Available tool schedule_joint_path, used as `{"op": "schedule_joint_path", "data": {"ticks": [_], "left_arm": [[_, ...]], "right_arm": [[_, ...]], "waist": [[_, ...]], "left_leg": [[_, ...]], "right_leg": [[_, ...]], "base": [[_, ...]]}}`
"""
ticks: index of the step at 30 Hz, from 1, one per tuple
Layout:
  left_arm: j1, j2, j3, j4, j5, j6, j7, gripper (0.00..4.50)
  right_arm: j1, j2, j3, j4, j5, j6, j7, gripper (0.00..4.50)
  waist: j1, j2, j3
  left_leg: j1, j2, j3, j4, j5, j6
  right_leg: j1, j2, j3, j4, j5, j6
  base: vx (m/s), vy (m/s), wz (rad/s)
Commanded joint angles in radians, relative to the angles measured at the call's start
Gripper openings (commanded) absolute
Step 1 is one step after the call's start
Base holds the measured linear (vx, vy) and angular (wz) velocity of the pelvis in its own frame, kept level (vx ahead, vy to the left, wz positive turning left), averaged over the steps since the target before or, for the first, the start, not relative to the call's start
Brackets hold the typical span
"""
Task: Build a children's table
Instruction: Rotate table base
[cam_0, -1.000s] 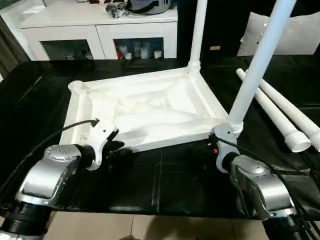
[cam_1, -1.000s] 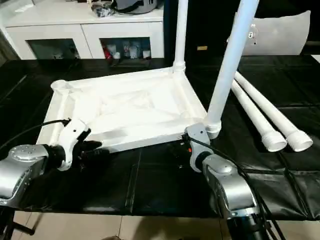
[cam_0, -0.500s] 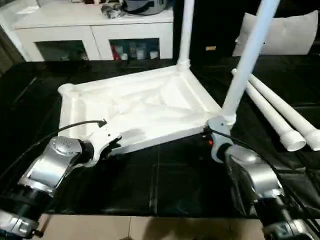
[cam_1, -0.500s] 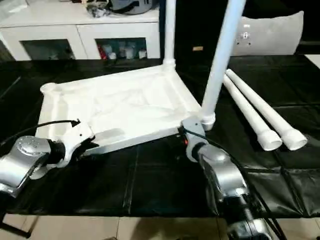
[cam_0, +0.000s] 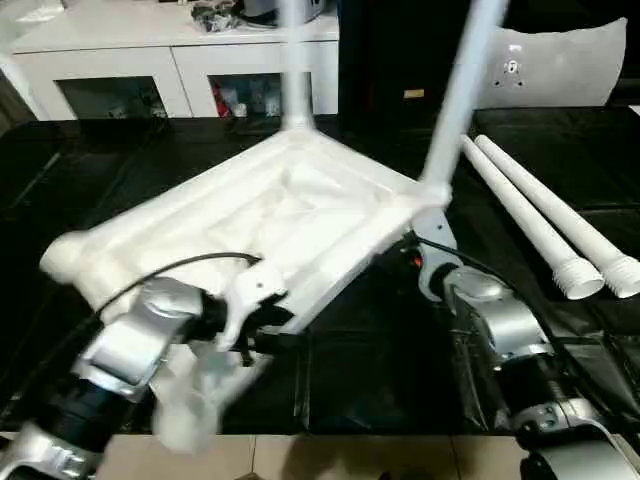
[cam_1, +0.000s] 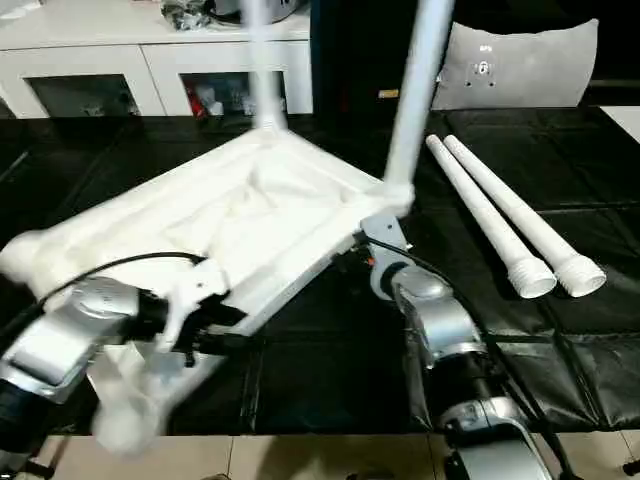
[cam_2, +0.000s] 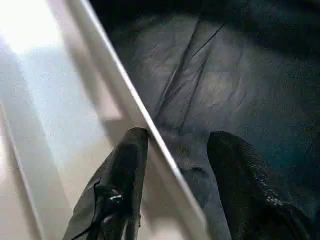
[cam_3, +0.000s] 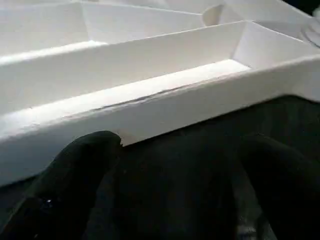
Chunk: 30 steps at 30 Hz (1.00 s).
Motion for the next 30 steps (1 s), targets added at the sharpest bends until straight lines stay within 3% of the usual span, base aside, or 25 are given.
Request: {"op": "schedule_joint_path", "data": {"ticks": [1, 2, 3, 6, 8, 12, 14, 15, 16, 19, 21, 22, 23, 26, 27, 29, 30], "left_arm": [[-0.039, -0.027, -0.004, 0.029, 0.022, -0.044, 0.046, 2.19], [-0.048, -0.037, -0.001, 0.046, 0.029, -0.053, 0.065, 2.19], [-0.076, -0.067, 0.017, 0.097, 0.046, -0.089, 0.121, 2.19], [-0.104, -0.091, 0.033, 0.142, 0.06, -0.131, 0.175, 2.19], [-0.133, -0.118, 0.06, 0.174, 0.063, -0.176, 0.22, 2.19], [-0.152, -0.147, 0.112, 0.153, 0.024, -0.177, 0.231, 2.19], [-0.146, -0.143, 0.124, 0.128, 0.008, -0.166, 0.221, 2.19], [-0.142, -0.137, 0.126, 0.116, 0.004, -0.161, 0.215, 2.19], [-0.125, -0.112, 0.13, 0.077, -0.01, -0.148, 0.192, 2.19], [-0.089, -0.039, 0.136, 0.01, -0.022, -0.133, 0.143, 2.19], [-0.056, 0.033, 0.145, -0.049, -0.027, -0.107, 0.092, 2.19], [-0.052, 0.042, 0.146, -0.057, -0.027, -0.103, 0.086, 2.19], [-0.038, 0.075, 0.154, -0.085, -0.03, -0.085, 0.067, 2.19], [0.001, 0.148, 0.17, -0.143, -0.046, -0.044, 0.028, 2.19], [0.048, 0.219, 0.185, -0.2, -0.064, -0.014, -0.006, 2.19], [0.095, 0.289, 0.195, -0.256, -0.088, 0.012, -0.048, 2.19], [0.114, 0.319, 0.196, -0.278, -0.096, 0.021, -0.07, 2.19]], "right_arm": [[-0.036, 0.019, 0.004, 0.01, 0.003, -0.029, -0.002, 4.5], [-0.037, 0.019, 0.003, 0.013, 0.003, -0.031, -0.003, 4.5], [-0.037, 0.017, -0.003, 0.01, -0.003, -0.036, -0.005, 4.5], [-0.034, 0.013, -0.01, -0.006, -0.004, -0.034, -0.007, 4.5], [-0.026, 0.007, -0.022, -0.041, 0.002, -0.023, -0.012, 4.5], [-0.001, -0.009, -0.029, -0.104, 0.004, -0.006, -0.014, 4.5], [0.015, -0.015, -0.029, -0.14, 0.007, 0.005, -0.01, 4.5], [0.023, -0.017, -0.029, -0.157, 0.01, 0.011, -0.007, 4.5], [0.047, -0.022, -0.027, -0.205, 0.021, 0.027, 0.012, 4.5], [0.101, -0.043, -0.012, -0.31, 0.044, 0.059, 0.071, 4.5], [0.143, -0.059, -0.013, -0.396, 0.08, 0.098, 0.108, 4.5], [0.149, -0.06, -0.015, -0.407, 0.086, 0.104, 0.111, 4.5], [0.17, -0.068, -0.02, -0.445, 0.106, 0.123, 0.125, 4.5], [0.216, -0.094, -0.012, -0.519, 0.128, 0.156, 0.158, 4.5], [0.253, -0.121, 0.008, -0.57, 0.123, 0.179, 0.185, 4.5], [0.278, -0.139, 0.021, -0.605, 0.118, 0.198, 0.201, 4.5], [0.284, -0.145, 0.024, -0.615, 0.118, 0.203, 0.207, 4.5]], "waist": [[0.009, -0.015, -0.064], [0.011, -0.015, -0.065], [0.013, -0.021, -0.065], [0.018, -0.014, -0.065], [0.015, -0.018, -0.065], [0.025, -0.022, -0.066], [0.029, -0.018, -0.063], [0.033, -0.022, -0.063], [0.033, -0.024, -0.06], [0.038, -0.013, -0.058], [0.04, -0.014, -0.056], [0.041, -0.006, -0.049], [0.038, -0.01, -0.046], [0.044, -0.006, -0.043], [0.044, -0.001, -0.045], [0.045, 0.0, -0.044], [0.046, -0.004, -0.044]], "left_leg": [[0.01, 0.029, 0.007, -0.079, -0.143, 0.046], [0.011, 0.03, 0.006, -0.079, -0.143, 0.044], [0.007, 0.03, 0.007, -0.08, -0.138, 0.044], [0.01, 0.031, 0.004, -0.081, -0.144, 0.032], [0.007, 0.029, 0.005, -0.08, -0.139, 0.033], [0.007, 0.031, 0.006, -0.078, -0.105, 0.047], [0.009, 0.032, 0.007, -0.079, -0.113, 0.052], [0.011, 0.034, 0.008, -0.079, -0.118, 0.053], [0.01, 0.033, 0.008, -0.081, -0.123, 0.053], [0.013, 0.036, 0.004, -0.088, -0.151, 0.041], [0.013, 0.037, 0.004, -0.091, -0.173, 0.032], [0.014, 0.036, 0.002, -0.094, -0.187, 0.028], [0.014, 0.036, 0.003, -0.096, -0.212, 0.02], [0.017, 0.038, -0.001, -0.103, -0.252, 0.0], [0.021, 0.037, -0.001, -0.103, -0.269, -0.012], [0.019, 0.036, -0.002, -0.104, -0.277, -0.021], [0.019, 0.036, -0.002, -0.107, -0.288, -0.022]], "right_leg": [[0.055, -0.038, 0.027, -0.063, -0.138, -0.292], [0.056, -0.039, 0.026, -0.062, -0.138, -0.291], [0.058, -0.038, 0.027, -0.061, -0.135, -0.284], [0.057, -0.039, 0.026, -0.06, -0.133, -0.277], [0.058, -0.035, 0.026, -0.061, -0.106, -0.276], [0.061, -0.038, 0.026, -0.056, -0.065, -0.286], [0.057, -0.038, 0.026, -0.058, -0.083, -0.285], [0.057, -0.039, 0.028, -0.058, -0.093, -0.281], [0.055, -0.037, 0.027, -0.06, -0.103, -0.28], [0.051, -0.034, 0.027, -0.058, -0.117, -0.266], [0.052, -0.034, 0.028, -0.06, -0.137, -0.258], [0.048, -0.033, 0.028, -0.061, -0.152, -0.253], [0.045, -0.031, 0.029, -0.065, -0.174, -0.245], [0.043, -0.033, 0.031, -0.066, -0.221, -0.227], [0.041, -0.031, 0.03, -0.067, -0.236, -0.226], [0.038, -0.031, 0.03, -0.066, -0.241, -0.222], [0.04, -0.032, 0.031, -0.069, -0.256, -0.216]], "base": [[0.0, 0.0, 0.0], [0.0, 0.0, 0.0], [0.0, 0.0, 0.0], [0.0, 0.0, 0.0], [0.0, 0.0, 0.0], [0.0, 0.0, 0.0], [0.0, 0.0, 0.0], [0.0, 0.0, 0.0], [0.0, 0.0, 0.0], [0.0, 0.0, 0.0], [0.0, 0.0, 0.0], [0.0, 0.0, 0.0], [0.0, 0.0, 0.0], [0.0, 0.0, 0.0], [0.0, 0.0, 0.0], [0.0, 0.0, 0.0], [0.0, 0.0, 0.0]]}}
